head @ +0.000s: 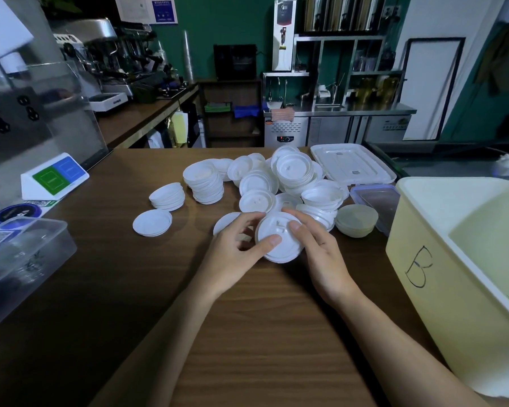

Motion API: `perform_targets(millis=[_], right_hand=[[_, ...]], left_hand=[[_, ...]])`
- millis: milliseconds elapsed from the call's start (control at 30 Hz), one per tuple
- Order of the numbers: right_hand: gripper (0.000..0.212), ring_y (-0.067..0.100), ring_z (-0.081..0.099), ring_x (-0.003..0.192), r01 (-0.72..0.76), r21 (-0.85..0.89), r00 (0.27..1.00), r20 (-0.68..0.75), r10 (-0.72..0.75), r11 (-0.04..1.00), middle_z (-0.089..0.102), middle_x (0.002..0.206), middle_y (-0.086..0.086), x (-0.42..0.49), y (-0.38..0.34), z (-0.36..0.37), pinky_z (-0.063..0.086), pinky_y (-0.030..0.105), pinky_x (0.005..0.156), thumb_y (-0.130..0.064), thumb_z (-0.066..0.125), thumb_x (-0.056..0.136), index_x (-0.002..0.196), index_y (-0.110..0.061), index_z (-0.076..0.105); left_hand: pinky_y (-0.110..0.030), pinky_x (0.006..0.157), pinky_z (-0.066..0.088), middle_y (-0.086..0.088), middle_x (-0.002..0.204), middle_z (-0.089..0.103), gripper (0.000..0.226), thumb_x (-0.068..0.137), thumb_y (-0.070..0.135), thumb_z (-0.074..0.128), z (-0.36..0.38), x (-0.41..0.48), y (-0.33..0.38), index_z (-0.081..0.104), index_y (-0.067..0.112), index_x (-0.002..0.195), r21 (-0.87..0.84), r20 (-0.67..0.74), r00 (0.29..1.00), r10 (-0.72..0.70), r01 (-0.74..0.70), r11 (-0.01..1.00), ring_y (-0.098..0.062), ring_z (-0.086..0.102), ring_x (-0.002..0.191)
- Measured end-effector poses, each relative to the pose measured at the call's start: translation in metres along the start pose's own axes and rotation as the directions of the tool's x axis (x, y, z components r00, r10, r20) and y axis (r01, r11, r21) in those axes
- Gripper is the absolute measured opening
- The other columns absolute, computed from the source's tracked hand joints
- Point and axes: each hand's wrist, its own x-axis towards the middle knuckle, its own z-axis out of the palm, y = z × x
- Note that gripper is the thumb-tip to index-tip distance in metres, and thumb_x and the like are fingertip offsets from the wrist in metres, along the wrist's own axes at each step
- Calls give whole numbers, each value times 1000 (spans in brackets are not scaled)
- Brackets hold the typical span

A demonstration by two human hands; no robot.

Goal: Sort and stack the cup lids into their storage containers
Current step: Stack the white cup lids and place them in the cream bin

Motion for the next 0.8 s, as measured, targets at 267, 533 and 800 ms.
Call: perform_targets(millis=[267,533,800], right_hand=[[32,29,64,131,-30,7,998,47,30,1000,73,132,9,-5,-4,-2,43,56,119,-28,59,103,131,-20,73],[39,23,63,131,-17,-83,997,78,24,996,71,134,7,-6,-1,-1,49,37,111,-30,56,103,137,-12,67],[39,33,60,135,-56,-62,995,81,61,997,69,138,11,-8,-2,-4,40,62,118,-31,55,107,140,-14,65]], left_hand=[[-38,103,55,19,128,68,61,74,55,83,-3,-2,6,61,47,130,1,105,994,32,-32,999,-11,65,122],[-48,107,53,12,136,65,78,70,26,97,4,-3,-3,57,42,135,-104,171,985,-25,43,994,-14,61,128],[-45,111,50,11,138,64,66,81,28,90,7,-7,3,56,40,137,-117,182,983,-25,47,992,-13,60,131]])
